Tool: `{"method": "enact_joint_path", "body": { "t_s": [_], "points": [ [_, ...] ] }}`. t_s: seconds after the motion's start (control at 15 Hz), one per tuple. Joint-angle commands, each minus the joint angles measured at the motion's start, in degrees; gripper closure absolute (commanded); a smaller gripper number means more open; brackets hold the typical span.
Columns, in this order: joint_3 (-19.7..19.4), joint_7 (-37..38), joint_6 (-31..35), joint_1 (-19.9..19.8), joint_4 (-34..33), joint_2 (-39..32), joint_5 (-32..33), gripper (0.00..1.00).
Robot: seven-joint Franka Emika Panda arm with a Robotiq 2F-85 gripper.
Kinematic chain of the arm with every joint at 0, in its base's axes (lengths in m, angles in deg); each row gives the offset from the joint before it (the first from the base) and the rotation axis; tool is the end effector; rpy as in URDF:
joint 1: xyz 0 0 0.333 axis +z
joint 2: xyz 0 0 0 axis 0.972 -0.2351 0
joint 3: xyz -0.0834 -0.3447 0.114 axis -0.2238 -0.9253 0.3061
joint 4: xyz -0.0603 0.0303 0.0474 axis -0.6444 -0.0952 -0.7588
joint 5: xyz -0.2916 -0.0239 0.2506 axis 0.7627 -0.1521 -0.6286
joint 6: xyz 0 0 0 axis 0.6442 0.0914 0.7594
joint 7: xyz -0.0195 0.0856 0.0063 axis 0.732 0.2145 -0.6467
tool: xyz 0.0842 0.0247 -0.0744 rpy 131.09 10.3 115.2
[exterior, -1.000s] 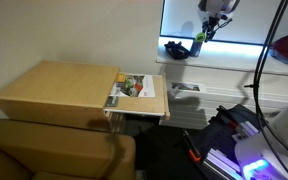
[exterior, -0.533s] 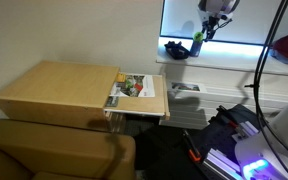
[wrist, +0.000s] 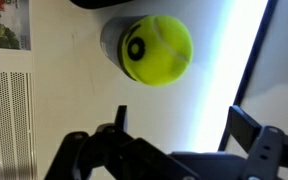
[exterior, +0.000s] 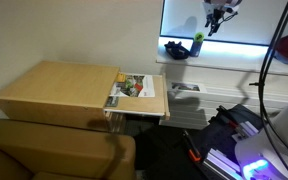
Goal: Put the ball on the can on the window sill
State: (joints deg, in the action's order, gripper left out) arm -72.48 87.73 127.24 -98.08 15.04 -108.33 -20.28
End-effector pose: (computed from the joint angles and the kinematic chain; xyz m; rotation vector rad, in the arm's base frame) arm 0.5962 -0.4613 0.3597 -1.4859 2.5419 -0.5553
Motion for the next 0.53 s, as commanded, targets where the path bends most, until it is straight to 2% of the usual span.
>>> {"method": "enact_joint_path", "body": {
  "t_s": [0.0, 0.2, 0.33, 0.47],
  "points": [
    [0.32, 0.07, -0.51, -0.56, -0.16, 1.03, 0.32, 0.0],
    [0.3, -0.07, -0.93, -0.66, 0.77, 2.82, 0.27, 0.0],
    [1.91, -1.16, 0.54, -2.38, 1.41, 5.28, -3.0, 0.0],
    [4.55, -4.56, 1.87, -5.58, 2.22, 9.06, -9.09, 0.0]
  ]
}}
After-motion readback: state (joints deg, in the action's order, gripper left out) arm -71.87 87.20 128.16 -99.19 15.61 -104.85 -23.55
